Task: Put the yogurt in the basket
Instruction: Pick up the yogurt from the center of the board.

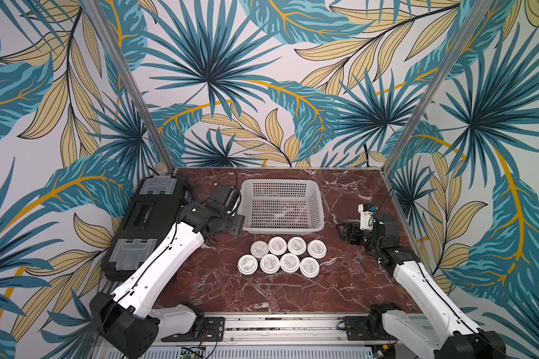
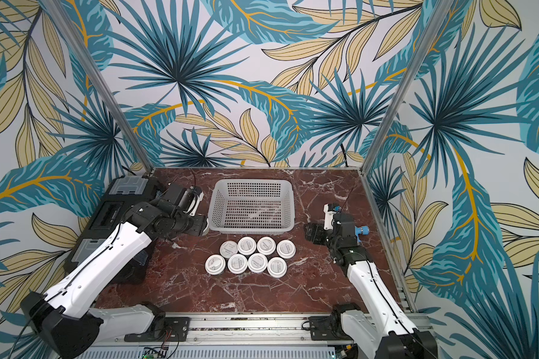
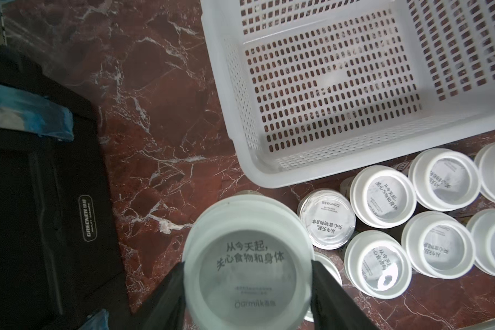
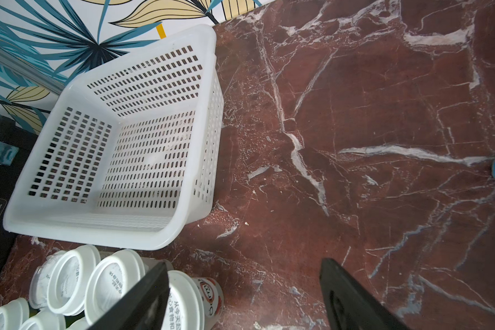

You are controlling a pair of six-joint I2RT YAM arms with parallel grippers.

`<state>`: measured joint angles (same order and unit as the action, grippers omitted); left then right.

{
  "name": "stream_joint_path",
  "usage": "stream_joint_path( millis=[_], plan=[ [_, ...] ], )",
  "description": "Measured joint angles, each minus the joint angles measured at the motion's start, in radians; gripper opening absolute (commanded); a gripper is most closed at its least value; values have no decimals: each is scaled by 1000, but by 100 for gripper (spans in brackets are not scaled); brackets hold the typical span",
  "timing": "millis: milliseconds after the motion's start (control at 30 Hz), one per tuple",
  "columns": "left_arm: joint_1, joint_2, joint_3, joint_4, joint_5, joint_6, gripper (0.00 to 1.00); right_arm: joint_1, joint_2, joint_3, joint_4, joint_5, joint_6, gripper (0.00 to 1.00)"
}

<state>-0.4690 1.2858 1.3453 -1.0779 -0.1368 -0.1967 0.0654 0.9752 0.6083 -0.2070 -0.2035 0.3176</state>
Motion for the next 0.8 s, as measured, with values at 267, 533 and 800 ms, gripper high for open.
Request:
stream_joint_path(
  millis=[267,533,800],
  plan=[
    [2,201,253,-10,19,47,60,0,0,0,0,0,0,87],
    [2,412,422,-5,76,74,59,0,4,0,0,0,-3,87],
    [9,604,591,0,97,90,59,0,10,0,0,0,-7,87]
  ],
)
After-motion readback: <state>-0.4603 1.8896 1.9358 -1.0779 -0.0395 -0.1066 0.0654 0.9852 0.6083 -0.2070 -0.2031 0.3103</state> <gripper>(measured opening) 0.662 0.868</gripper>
